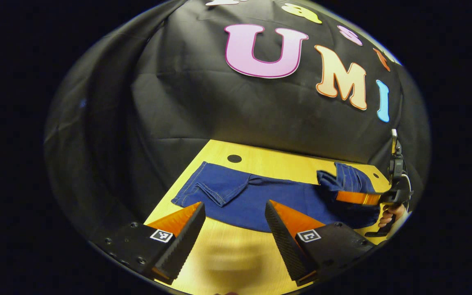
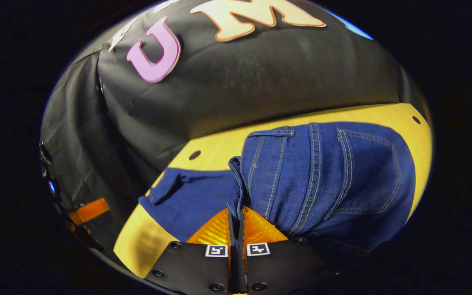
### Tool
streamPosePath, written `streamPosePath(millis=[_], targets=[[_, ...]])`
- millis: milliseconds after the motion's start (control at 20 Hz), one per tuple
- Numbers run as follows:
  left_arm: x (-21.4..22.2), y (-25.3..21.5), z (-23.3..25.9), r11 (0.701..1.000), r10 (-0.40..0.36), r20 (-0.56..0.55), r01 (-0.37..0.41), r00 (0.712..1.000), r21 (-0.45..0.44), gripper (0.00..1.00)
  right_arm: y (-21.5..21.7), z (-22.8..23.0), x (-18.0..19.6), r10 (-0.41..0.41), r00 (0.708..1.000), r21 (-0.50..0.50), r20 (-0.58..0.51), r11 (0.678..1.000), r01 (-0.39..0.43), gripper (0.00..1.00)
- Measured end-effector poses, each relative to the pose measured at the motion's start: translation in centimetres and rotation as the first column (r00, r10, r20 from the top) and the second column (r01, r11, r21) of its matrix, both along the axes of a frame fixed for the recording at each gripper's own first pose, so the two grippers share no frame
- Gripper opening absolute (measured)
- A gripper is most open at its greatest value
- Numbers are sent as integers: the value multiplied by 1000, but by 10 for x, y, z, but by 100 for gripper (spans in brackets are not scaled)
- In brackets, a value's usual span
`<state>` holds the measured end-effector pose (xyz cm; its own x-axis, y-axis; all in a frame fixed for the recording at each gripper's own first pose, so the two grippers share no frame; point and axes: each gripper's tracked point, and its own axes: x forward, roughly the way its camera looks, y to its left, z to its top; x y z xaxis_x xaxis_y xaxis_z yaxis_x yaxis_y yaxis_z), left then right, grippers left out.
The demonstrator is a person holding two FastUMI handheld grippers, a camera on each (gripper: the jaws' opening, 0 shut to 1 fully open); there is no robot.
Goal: Grasp the waist and the cuffs of the jeans and fold them to make the two legs overlap; first hold the waist and fold one-third of the jeans toward the cuffs, then hold the cuffs and fold the remaining one-third in the same direction to finish folding.
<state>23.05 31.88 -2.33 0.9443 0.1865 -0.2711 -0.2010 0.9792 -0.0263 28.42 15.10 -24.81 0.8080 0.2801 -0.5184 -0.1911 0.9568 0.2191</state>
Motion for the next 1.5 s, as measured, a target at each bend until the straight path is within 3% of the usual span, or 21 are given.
streamPosePath(millis=[150, 400, 850, 1000, 1050, 1200, 1500], targets=[[0, 6, -6, 1000, 22, -12, -22, 1000, -12, 94, -3, -17, 1, 11, 1000, -114, 13, 993, -9, 3], [-4, 20, -21, 998, 57, -34, -58, 998, -37, 94, -21, -33, -6, 54, 999, -345, -1, 937, -51, 0], [3, 29, -73, 998, 20, -138, -28, 990, -56, 94, -16, -32, -3, 22, 1000, -342, -17, 939, -26, 2], [8, 29, -87, 997, 5, -163, -17, 987, -75, 94, -12, -29, -6, 29, 999, -310, -18, 950, -34, 22], [11, 31, -91, 997, 6, -168, -18, 986, -72, 94, 0, -27, -12, 53, 998, -254, -35, 965, -60, 24], [15, 34, -98, 997, 9, -184, -22, 983, -68, 94, 16, -17, -24, 78, 996, -189, -45, 978, -86, 99], [15, 35, -114, 995, 5, -207, -25, 978, -96, 94, -28, 48, -41, -15, 999, -184, 50, 983, 24, 94]])
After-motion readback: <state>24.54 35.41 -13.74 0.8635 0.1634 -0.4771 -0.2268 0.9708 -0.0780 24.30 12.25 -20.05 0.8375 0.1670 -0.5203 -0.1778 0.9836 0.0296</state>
